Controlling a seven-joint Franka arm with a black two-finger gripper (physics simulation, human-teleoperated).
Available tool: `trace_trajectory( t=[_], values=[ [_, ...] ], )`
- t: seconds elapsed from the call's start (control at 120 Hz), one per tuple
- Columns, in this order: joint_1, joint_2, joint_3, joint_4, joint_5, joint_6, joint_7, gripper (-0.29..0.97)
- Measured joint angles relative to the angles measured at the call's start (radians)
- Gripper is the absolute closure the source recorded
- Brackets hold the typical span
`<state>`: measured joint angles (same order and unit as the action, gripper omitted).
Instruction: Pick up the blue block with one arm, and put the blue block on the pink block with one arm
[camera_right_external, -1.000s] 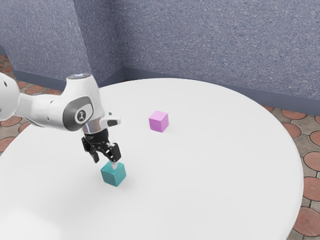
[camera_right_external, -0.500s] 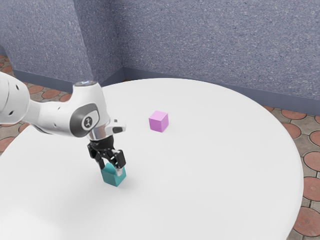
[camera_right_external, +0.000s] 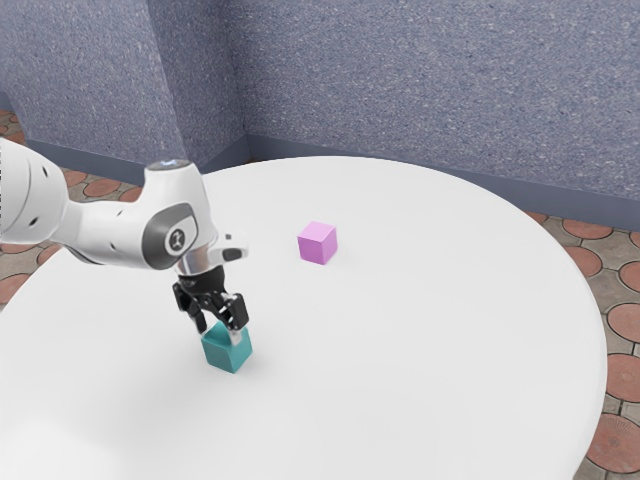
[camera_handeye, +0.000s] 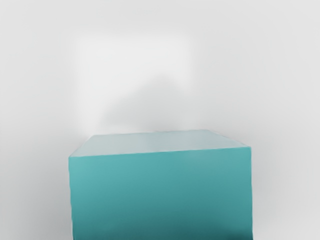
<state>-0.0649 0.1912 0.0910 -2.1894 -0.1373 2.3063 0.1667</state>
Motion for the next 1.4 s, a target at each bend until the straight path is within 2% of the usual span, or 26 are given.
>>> trace_trajectory(
  t=[0.408,0.842,0.992,1.25,1.4],
  values=[
    [-0.014,0.072,0.001,0.02,-0.018,0.001,0.01,0.09],
    [-0.022,0.073,0.001,0.028,-0.035,0.001,-0.004,0.34],
    [-0.024,0.064,0.002,0.061,-0.026,-0.003,-0.018,0.33],
    [-0.014,0.098,0.012,0.268,0.036,-0.045,-0.034,0.32],
    [0.001,0.269,0.023,0.56,0.048,-0.106,-0.039,0.32]
  ],
)
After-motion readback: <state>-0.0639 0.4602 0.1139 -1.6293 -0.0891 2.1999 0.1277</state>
